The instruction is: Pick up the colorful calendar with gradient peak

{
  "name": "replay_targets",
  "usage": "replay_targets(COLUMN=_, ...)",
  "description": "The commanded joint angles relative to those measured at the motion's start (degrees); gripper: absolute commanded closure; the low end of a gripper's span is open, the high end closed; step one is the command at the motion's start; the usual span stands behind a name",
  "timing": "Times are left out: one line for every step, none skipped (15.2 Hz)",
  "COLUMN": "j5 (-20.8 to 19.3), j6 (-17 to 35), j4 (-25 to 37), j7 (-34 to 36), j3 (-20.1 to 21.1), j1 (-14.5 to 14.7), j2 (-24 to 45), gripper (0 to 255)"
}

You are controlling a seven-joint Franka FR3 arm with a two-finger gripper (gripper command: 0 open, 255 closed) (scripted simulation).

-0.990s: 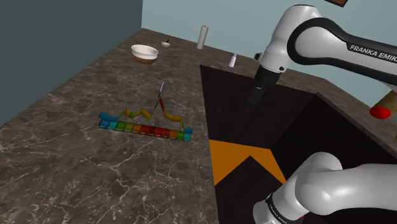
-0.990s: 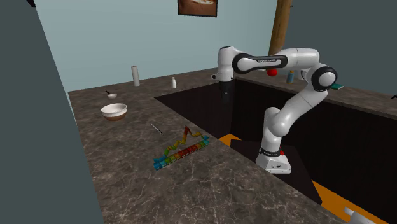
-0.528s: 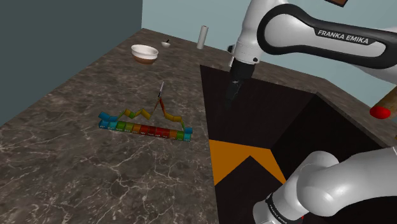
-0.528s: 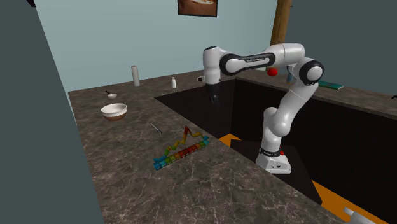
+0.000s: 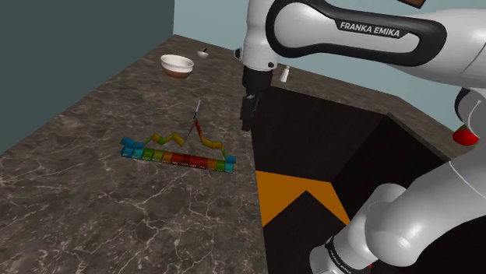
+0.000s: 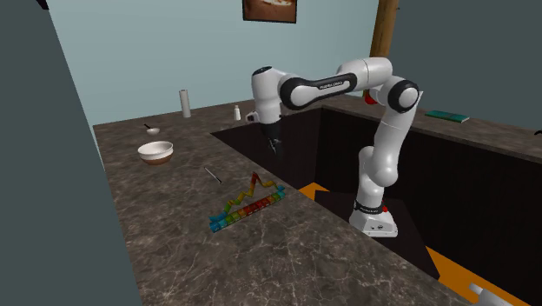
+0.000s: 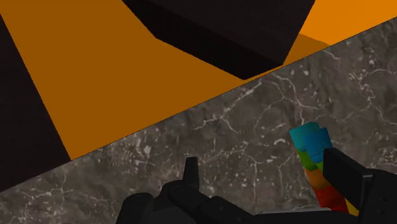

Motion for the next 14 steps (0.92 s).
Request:
replay_targets(j5=-1.0, j6=-1.1, j4=4.6, j7=0.2, j3=1.7, j1=1.1, j2=4.5, gripper=0)
replay_targets(j5=-1.6, j6=-1.7, j4=6.9, j7=0.4, j3=2.5, j1=1.7, j2=6.7, gripper=0)
replay_targets(j5=-2.3, j6=-2.4, j4=9.3, j7=0.5, j3=3.3, j1=2.3, j2=8.9, gripper=0)
replay_targets(j5=-3.0, j6=-3.1, j4=11.7, j7=0.6, j3=4.0, j1=3.0, j2=11.1, gripper=0)
replay_targets(j5=-3.8, j6=-3.9, j4=14.2, j7=0.8, j3=4.8, j1=3.8, j2=13.4, gripper=0)
replay_targets(j5=-4.6, j6=-4.8, j4=16.8, j7=0.9, j3=5.5, j1=4.5, j2=15.7, gripper=0)
replay_targets(j5=-5.5, j6=-5.7, j4=19.5, j7=1.1, j3=6.2, j1=5.4, j2=18.1, gripper=0)
replay_targets(j5=-6.4, j6=-6.7, j4=22.2, j7=1.2, j3=6.8, j1=6.3, j2=20.4, gripper=0)
replay_targets(j5=-7.3, j6=-7.8, j4=25.1, j7=1.3, j3=7.4, j1=7.3, j2=22.9, gripper=0)
replay_targets(j5=-8.3, j6=-9.0, j4=28.1, j7=1.4, j3=8.0, j1=8.4, j2=25.4, gripper=0)
replay_targets(j5=-9.4, j6=-10.3, j4=31.2, j7=1.4, j3=8.5, j1=9.6, j2=27.9, gripper=0)
replay_targets(j5=-10.4, j6=-11.6, j4=34.5, j7=1.4, j3=9.0, j1=10.9, j2=30.5, gripper=0)
replay_targets(j5=-11.5, j6=-13.1, j4=38.0, j7=1.3, j3=9.4, j1=12.2, j2=33.2, gripper=0)
replay_targets(j5=-12.1, j6=-13.9, j4=39.8, j7=1.2, j3=9.6, j1=13.0, j2=34.6, gripper=0)
